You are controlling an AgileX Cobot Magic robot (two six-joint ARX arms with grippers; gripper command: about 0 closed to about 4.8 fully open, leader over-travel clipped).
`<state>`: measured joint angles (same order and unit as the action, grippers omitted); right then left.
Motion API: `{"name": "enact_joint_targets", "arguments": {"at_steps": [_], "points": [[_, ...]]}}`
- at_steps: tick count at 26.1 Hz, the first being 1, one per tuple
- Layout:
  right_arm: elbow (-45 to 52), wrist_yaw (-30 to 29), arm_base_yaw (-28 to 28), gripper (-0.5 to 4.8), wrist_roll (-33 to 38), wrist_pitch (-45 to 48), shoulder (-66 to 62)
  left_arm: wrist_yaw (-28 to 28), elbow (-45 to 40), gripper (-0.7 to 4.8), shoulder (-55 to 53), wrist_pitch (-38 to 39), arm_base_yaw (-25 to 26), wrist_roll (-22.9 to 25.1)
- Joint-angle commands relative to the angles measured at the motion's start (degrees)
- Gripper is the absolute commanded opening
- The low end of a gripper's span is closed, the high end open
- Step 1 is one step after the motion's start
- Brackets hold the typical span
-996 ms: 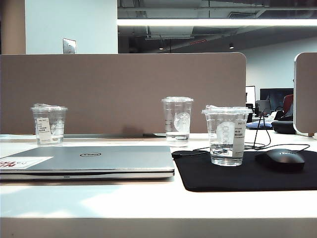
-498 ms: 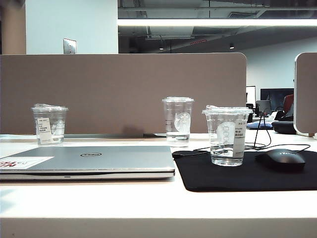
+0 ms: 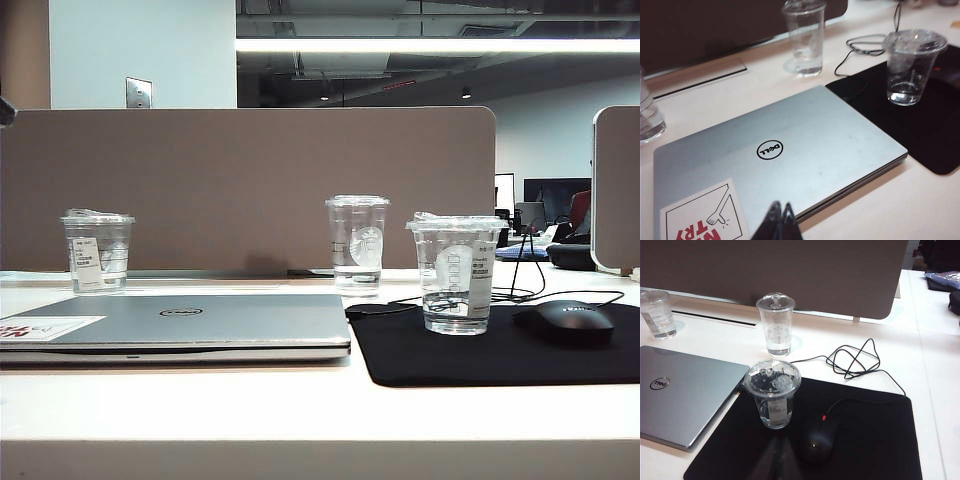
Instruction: Pick up the coffee cup on the middle and place it on the right side of the laptop.
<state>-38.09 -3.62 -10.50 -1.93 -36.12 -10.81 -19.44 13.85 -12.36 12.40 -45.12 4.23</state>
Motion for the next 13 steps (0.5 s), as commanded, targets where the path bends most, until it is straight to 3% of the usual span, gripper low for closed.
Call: {"name": "enact_joint_targets", "arguments": {"at_steps": [1, 13], "points": [[4.24, 0.02, -0.04, -0.06, 0.48, 1.84, 4.59, 0.5, -4.31, -0.05, 4.96, -3.82, 1.55, -0.2], [15.54, 0.02, -0.02, -0.05, 4.2, 7.98, 9.09, 3.08, -13.51, -0.05, 11.43, -7.78, 11.17, -5.01]]}}
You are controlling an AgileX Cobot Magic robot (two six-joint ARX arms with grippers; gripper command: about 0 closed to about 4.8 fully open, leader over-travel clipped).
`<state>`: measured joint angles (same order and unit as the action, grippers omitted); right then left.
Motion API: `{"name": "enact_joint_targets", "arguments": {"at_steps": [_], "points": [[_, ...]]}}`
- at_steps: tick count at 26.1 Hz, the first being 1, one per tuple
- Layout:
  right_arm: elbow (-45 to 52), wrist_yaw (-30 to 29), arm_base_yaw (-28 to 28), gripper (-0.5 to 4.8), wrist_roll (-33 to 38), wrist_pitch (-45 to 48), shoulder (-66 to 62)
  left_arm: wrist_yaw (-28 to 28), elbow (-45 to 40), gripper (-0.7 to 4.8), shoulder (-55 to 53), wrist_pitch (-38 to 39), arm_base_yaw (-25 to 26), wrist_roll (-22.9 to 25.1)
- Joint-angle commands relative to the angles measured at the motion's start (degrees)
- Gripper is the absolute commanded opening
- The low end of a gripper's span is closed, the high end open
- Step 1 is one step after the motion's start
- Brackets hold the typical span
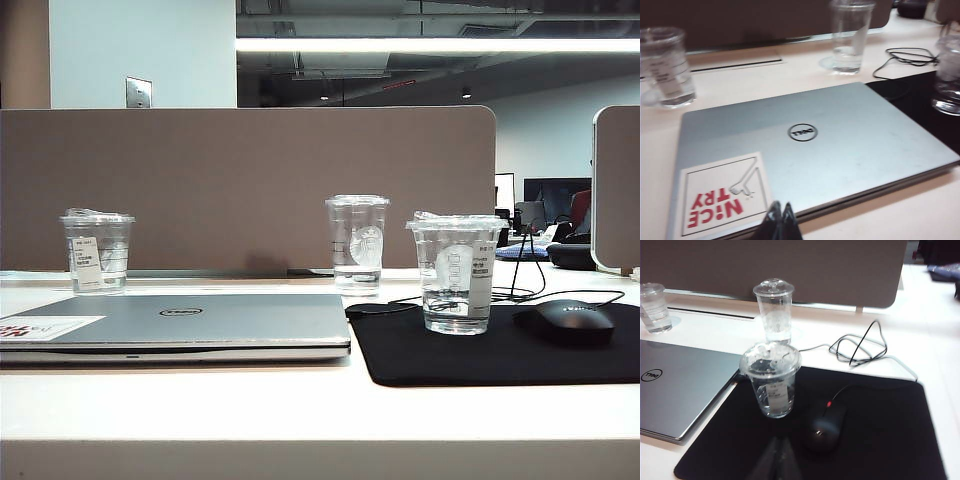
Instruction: Pick up the coffee cup on the middle and place it on the right side of the laptop.
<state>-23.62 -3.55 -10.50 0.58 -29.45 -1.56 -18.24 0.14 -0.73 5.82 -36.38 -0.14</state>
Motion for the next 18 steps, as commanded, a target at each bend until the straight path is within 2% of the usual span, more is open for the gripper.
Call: {"name": "enact_joint_targets", "arguments": {"at_steps": [1, 7, 10, 12, 17, 18], "points": [[1.66, 0.04, -0.02, -0.06, 1.62, 1.31, -0.15, 2.64, 0.2, -0.05, -0.11, -1.55, 3.93, -0.37], [6.69, 0.39, 0.0, -0.06, 1.6, 4.0, -0.15, 5.44, 0.2, -0.05, -0.15, -4.31, 12.55, 0.35], [9.6, 4.0, 0.0, -0.05, 1.84, 9.01, -0.15, 8.09, 0.2, -0.05, -0.15, -4.28, 16.85, 0.42], [14.93, 10.8, 0.02, -0.05, 2.38, 18.62, -0.15, 7.8, 0.2, -0.05, -0.17, -5.84, 20.0, 0.35], [23.45, 10.78, 0.0, -0.06, 2.23, 27.78, -0.13, 6.54, 0.2, -0.05, -1.27, -5.73, 21.9, 0.48], [23.5, 10.73, 0.0, -0.05, 1.92, 26.45, -0.2, 5.46, 0.2, -0.05, -1.6, -5.53, 22.05, 0.59]]}}
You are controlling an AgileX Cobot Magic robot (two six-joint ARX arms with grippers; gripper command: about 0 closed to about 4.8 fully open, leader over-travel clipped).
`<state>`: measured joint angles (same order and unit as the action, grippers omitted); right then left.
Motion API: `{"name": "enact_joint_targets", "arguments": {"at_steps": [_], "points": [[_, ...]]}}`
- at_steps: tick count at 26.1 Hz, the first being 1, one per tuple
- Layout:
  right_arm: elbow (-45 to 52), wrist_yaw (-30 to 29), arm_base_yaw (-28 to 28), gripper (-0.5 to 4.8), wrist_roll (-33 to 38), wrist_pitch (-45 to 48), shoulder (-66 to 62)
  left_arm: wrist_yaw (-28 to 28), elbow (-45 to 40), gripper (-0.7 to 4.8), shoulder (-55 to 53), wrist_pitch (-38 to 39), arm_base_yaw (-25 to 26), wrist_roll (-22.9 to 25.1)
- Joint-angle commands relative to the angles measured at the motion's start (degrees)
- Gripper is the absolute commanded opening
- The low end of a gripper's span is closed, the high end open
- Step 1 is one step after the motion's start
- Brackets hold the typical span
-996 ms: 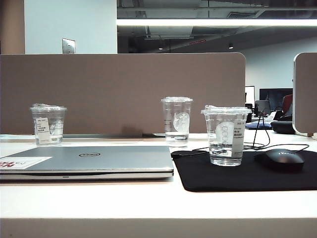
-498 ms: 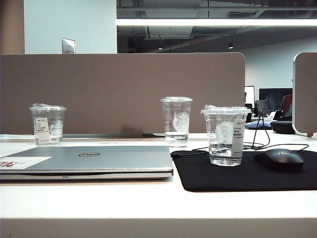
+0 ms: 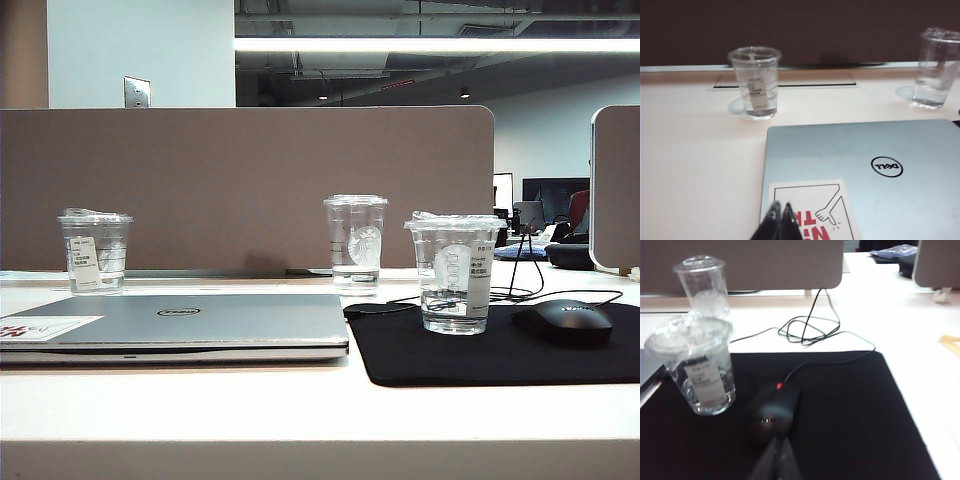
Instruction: Pick up the coffee cup on the middle and place it on the right side of the laptop.
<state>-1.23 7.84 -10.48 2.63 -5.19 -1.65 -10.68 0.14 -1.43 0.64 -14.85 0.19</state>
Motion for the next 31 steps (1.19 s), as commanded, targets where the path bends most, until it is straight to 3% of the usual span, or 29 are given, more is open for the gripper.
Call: {"name": "enact_joint_targets", "arguments": {"at_steps": [1, 5, 14, 19, 31], "points": [[1.14, -0.46, -0.02, -0.06, -1.46, 1.2, -0.17, -2.69, 0.2, -0.05, -1.4, -0.35, 0.85, 0.35], [1.14, -0.44, 0.0, -0.06, -5.79, 2.27, -0.07, -0.5, 0.2, -0.05, -2.23, -0.94, 2.36, 0.46], [1.11, 2.23, 0.0, -0.05, -5.84, 10.64, 0.04, -0.66, 0.2, -0.05, -2.23, -2.08, 5.07, 1.27], [1.05, 2.54, -0.02, -0.05, -5.84, 10.51, 0.15, -2.8, 0.22, -0.05, -2.16, -2.27, 5.2, 1.4], [1.05, 2.58, -0.02, -0.05, -5.84, 9.73, 0.15, -2.01, 0.22, -0.05, -2.16, -0.33, 5.2, 0.87]]}}
